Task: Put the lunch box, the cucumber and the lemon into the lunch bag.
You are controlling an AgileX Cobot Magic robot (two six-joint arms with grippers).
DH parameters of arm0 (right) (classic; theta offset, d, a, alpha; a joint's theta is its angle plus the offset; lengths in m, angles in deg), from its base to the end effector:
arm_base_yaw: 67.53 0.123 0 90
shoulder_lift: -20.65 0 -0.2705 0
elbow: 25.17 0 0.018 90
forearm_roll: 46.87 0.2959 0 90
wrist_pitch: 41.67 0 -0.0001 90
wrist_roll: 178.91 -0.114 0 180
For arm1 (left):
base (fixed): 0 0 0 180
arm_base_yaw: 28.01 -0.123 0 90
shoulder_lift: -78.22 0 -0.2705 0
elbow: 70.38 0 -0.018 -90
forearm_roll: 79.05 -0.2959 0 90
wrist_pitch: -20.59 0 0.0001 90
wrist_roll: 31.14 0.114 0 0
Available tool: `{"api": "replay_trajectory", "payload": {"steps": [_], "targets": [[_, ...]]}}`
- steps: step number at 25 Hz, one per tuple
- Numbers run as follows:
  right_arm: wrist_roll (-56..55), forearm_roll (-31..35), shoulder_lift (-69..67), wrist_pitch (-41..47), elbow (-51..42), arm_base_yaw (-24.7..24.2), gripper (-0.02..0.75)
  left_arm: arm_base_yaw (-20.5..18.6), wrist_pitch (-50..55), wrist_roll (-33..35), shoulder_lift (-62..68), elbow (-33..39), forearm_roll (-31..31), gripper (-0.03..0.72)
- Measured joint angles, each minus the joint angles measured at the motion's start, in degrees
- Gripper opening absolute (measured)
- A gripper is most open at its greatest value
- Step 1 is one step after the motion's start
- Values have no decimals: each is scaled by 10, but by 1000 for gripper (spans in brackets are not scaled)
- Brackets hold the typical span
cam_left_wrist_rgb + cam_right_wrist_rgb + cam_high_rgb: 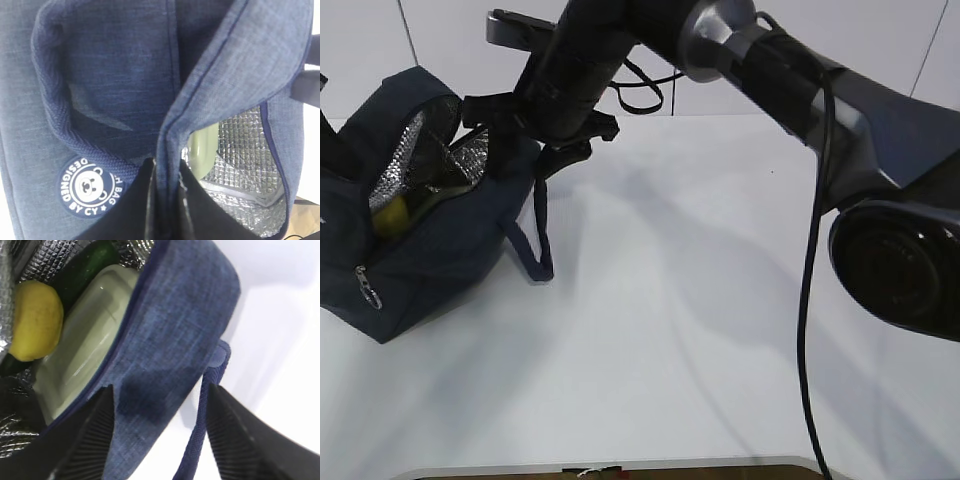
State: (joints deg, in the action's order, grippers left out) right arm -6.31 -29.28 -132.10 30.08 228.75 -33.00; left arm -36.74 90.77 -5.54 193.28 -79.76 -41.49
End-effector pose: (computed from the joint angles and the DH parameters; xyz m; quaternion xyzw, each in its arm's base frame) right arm 0.4611 0.3570 0.2275 -0.2150 0.9314 0.2323 0.1797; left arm 0.4235 -0.0011 0.2131 0.0417 0.9503 -0.2829 0.1232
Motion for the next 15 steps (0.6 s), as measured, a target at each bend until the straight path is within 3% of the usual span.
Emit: {"api": "replay_trajectory", "payload": {"steps": [15], "targets": [[0, 0, 8, 0, -15, 0, 465, 0, 0, 0, 0, 0, -4, 8]]}}
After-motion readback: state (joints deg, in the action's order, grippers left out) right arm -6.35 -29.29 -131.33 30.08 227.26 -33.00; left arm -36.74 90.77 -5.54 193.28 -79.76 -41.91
